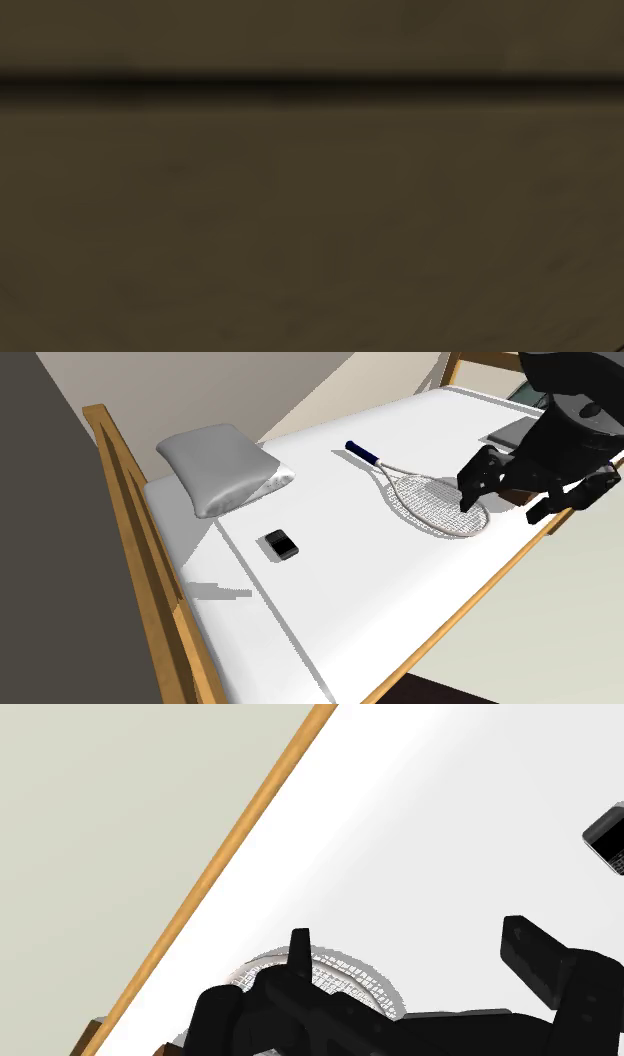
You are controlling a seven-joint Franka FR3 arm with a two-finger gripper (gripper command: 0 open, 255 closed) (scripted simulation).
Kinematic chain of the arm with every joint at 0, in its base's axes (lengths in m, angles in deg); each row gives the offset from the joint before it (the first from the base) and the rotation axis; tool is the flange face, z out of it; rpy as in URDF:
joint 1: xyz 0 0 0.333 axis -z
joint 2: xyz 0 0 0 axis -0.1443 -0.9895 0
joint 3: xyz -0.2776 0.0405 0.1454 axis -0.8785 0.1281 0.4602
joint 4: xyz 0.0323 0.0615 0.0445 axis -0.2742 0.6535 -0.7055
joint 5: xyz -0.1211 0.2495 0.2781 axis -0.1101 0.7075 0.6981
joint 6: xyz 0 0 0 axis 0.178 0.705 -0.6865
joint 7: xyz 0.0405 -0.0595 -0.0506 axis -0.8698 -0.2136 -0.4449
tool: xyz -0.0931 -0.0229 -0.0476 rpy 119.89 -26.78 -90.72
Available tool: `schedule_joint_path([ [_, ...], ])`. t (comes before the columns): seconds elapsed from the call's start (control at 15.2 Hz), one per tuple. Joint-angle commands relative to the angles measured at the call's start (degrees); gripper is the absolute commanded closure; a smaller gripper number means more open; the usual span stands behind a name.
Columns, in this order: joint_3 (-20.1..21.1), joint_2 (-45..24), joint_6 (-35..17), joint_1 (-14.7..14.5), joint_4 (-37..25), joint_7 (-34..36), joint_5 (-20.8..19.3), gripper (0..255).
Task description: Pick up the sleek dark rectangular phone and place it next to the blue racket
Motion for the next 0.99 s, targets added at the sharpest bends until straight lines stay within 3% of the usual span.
schedule_joint_path([
  [0.0, 0.0, 0.0, 0.0, 0.0, 0.0, 0.0, 0.0, 0],
  [0.92, 9.9, -18.4, -15.4, -8.6, -0.7, -4.7, 2.0, 0],
])
